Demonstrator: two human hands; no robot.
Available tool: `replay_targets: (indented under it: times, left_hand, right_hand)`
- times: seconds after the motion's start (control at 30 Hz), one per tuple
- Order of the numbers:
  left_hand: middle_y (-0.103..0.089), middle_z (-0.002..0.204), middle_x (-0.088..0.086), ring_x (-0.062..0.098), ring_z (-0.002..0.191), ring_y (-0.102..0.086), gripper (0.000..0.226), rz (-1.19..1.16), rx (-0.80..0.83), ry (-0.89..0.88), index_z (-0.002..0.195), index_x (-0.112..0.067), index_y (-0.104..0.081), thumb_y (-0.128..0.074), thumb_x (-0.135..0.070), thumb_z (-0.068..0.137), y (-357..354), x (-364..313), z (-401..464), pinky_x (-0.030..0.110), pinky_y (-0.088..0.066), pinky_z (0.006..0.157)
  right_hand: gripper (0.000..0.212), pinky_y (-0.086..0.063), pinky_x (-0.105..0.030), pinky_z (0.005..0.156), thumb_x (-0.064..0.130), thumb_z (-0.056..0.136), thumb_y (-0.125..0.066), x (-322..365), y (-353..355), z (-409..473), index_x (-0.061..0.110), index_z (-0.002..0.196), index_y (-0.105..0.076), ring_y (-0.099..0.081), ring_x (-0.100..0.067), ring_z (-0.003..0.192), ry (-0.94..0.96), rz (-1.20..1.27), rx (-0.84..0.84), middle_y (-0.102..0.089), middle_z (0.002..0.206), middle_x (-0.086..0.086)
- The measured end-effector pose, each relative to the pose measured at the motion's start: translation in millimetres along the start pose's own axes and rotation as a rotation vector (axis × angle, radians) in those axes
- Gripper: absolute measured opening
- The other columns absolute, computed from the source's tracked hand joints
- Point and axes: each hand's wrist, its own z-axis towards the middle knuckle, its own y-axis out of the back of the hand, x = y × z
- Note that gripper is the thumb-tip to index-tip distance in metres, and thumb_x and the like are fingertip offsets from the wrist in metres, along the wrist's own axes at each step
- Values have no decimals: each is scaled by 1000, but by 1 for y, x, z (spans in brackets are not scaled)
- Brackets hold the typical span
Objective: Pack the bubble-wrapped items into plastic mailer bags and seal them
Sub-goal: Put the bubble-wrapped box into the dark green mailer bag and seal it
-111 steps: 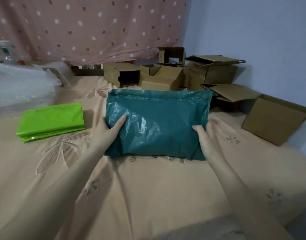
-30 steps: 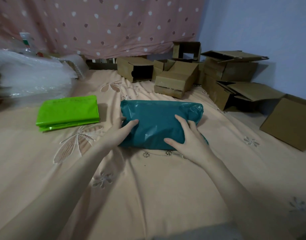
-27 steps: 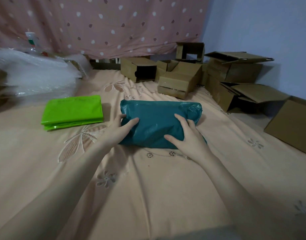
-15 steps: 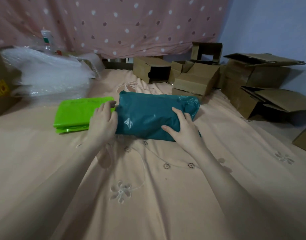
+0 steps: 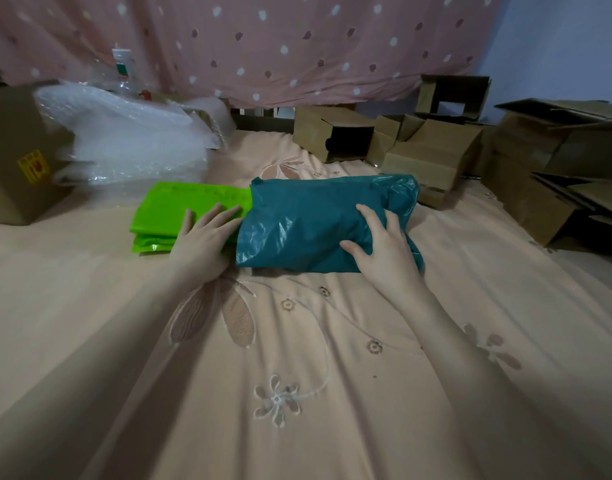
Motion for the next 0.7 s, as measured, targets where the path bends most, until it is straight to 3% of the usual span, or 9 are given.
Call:
replay_targets:
  times: [0.17,0.23,0.3,0.37,0.47,0.53,0.7]
  left_hand:
    - [-26,154,-1,21,145,-15,73,-295,-143,18,138,-21,-39,-57,3,72,12,3,2,53,-4,115]
    - [-34,150,4,23,141,-25,68,-503,-307,57,134,-16,-44,-45,8,70,26,-8,4,42,-13,117]
    - [-37,148,5,19,139,-29,62,-662,-358,67,135,-14,-43,-36,-3,75,40,-30,7,25,-16,113]
    - [-31,152,3,17,141,-24,58,-592,-295,-15,141,-17,-37,-33,-18,83,46,-58,12,24,-13,113]
    - [-16,158,0,17,146,-10,53,-323,-142,-164,148,-21,-23,-31,-36,98,35,-90,23,35,-6,117]
    - [-9,159,-4,13,146,-2,54,-216,-19,-157,149,-25,-16,-25,-43,99,24,-100,24,38,-1,118]
    - [-6,159,-5,13,146,2,58,-86,7,-157,150,-23,-10,-19,-48,98,12,-100,19,37,1,118]
  right_hand:
    - [67,-30,-44,109,44,87,-58,6,4,-5,31,145,-26,-20,-28,139,-24,-63,26,-16,154,-8]
    - [65,-26,-45,112,43,87,-56,7,12,-5,29,144,-28,-16,-27,141,-6,-71,-6,-13,156,-6]
    - [62,-23,-43,116,40,90,-52,9,19,-3,27,145,-29,-15,-24,143,43,-62,-70,-14,157,-4]
    - [59,-17,-41,118,40,94,-46,12,24,0,25,147,-26,-13,-21,145,86,-67,-76,-14,159,-1]
    - [58,-10,-45,120,48,97,-32,12,23,5,27,150,-17,-6,-15,147,114,-138,63,-10,160,5]
    - [59,-6,-46,120,51,98,-26,8,19,5,28,150,-13,-4,-11,147,90,-182,164,-9,160,7]
    - [60,-6,-46,120,52,98,-24,5,18,4,28,151,-9,-2,-11,147,94,-236,201,-5,160,7]
